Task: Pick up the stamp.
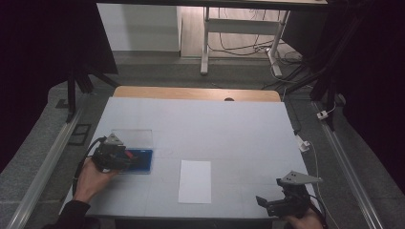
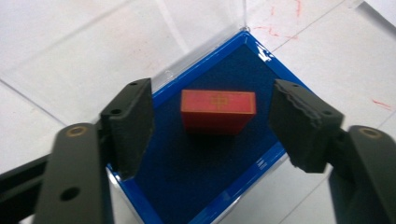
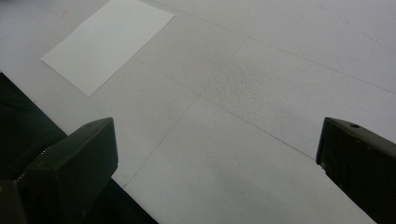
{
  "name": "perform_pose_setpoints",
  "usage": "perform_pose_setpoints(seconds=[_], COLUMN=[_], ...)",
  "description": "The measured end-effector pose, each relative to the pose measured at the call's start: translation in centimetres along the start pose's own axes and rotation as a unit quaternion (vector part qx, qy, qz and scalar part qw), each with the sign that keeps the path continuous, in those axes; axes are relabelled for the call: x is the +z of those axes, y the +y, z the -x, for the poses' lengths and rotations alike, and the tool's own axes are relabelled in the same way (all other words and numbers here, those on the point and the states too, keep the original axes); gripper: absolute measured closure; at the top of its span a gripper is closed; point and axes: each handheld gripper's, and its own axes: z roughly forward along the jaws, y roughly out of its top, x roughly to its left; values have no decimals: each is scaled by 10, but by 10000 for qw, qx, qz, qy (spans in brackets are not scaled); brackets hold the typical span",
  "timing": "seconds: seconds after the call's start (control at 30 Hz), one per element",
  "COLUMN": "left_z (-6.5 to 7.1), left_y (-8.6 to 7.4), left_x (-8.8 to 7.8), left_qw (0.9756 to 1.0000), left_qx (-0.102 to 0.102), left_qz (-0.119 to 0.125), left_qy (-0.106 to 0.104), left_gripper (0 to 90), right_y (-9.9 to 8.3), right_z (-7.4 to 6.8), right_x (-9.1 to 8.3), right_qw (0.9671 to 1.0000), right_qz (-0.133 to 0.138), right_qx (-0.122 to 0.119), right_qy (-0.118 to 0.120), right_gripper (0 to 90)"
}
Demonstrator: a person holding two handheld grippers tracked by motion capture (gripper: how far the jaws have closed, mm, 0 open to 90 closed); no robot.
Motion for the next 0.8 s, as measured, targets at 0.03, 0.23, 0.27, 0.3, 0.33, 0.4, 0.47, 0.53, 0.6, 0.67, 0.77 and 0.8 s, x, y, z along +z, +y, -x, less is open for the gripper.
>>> perform_pose_setpoints(seconds=[0.03, 0.23, 0.27, 0.3, 0.33, 0.4, 0.47, 0.53, 0.6, 0.67, 0.77, 0.8], left_z=[-1, -2, -2, -2, -1, 1, 2, 3, 3, 3, 3, 3], left_y=[0, 0, 0, 1, 1, 2, 3, 3, 3, 3, 3, 3], left_x=[0, -2, -2, -2, -3, -2, -2, -2, -3, -5, -9, -10], left_qw=[10000, 10000, 10000, 10000, 10000, 10000, 10000, 9999, 9999, 9999, 9998, 9998], left_qx=[-8, -65, -62, -47, -23, 32, 65, 81, 116, 103, 50, 17], left_qz=[16, 2, 11, 12, 22, -23, -53, -56, -50, 17, 126, 156], left_qy=[3, 22, -18, -44, -75, -38, 9, 28, 105, 127, 113, 104], left_gripper=[355, 480, 511, 550, 574, 579, 581, 582, 583, 583, 583, 583], right_y=[0, 0, 0, 0, 0, 0, 0, 0, 0, 0, 0, 0], right_z=[0, -1, -1, -1, -1, -1, -1, -1, -1, -1, -1, -2], right_x=[0, 1, 1, 1, 1, 1, 1, 1, 1, 1, 1, 1], right_qw=[10000, 10000, 10000, 10000, 10000, 10000, 10000, 10000, 10000, 10000, 10000, 10000], right_qz=[-1, -49, -48, -46, -49, -49, -44, -47, -43, -39, -41, -42], right_qx=[-3, -33, -41, -42, -43, -36, -37, -54, -64, -73, -77, -75], right_qy=[9, 9, 10, 14, 11, 12, 12, 8, 7, 1, -6, -6], right_gripper=[0, 0, 0, 0, 0, 0, 0, 0, 0, 0, 0, 0])
